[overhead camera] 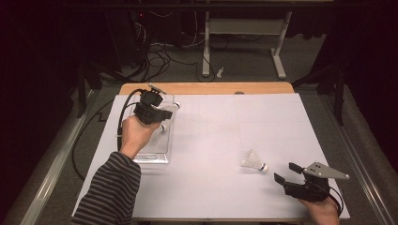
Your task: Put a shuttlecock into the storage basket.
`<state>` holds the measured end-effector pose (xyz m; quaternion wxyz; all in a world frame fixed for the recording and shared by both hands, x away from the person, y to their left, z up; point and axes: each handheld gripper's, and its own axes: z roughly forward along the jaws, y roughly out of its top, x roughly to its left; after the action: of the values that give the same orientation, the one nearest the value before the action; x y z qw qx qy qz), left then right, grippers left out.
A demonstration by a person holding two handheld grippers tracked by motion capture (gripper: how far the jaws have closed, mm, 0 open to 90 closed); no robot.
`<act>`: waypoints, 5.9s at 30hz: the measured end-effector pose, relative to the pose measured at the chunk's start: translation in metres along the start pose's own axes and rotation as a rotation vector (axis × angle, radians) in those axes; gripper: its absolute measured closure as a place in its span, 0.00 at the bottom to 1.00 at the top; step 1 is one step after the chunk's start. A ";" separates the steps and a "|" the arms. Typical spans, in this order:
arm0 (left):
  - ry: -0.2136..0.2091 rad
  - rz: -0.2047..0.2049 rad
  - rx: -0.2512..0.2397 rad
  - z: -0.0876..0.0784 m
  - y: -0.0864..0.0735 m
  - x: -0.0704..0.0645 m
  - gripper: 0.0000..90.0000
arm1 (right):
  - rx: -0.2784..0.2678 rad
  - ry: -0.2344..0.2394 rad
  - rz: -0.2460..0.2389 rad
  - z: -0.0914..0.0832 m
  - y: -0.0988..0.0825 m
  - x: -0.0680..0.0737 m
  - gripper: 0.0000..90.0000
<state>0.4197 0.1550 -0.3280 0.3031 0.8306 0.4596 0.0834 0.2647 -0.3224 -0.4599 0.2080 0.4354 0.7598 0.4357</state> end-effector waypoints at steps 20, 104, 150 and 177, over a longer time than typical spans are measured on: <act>0.079 -0.080 0.030 0.001 -0.007 0.032 1.00 | 0.005 0.000 0.001 0.000 0.000 0.000 0.30; 0.143 -0.122 0.122 0.054 0.008 0.047 0.66 | 0.001 0.003 -0.002 0.000 0.000 0.000 0.30; 0.138 -0.086 0.047 0.032 -0.009 0.028 0.45 | 0.000 0.004 -0.003 0.000 0.000 0.000 0.30; 0.088 -0.070 -0.009 0.020 -0.028 0.015 0.47 | 0.000 0.005 -0.003 0.000 0.000 0.001 0.30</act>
<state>0.4162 0.1695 -0.3625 0.2893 0.8083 0.5007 0.1112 0.2647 -0.3217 -0.4599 0.2067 0.4331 0.7611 0.4364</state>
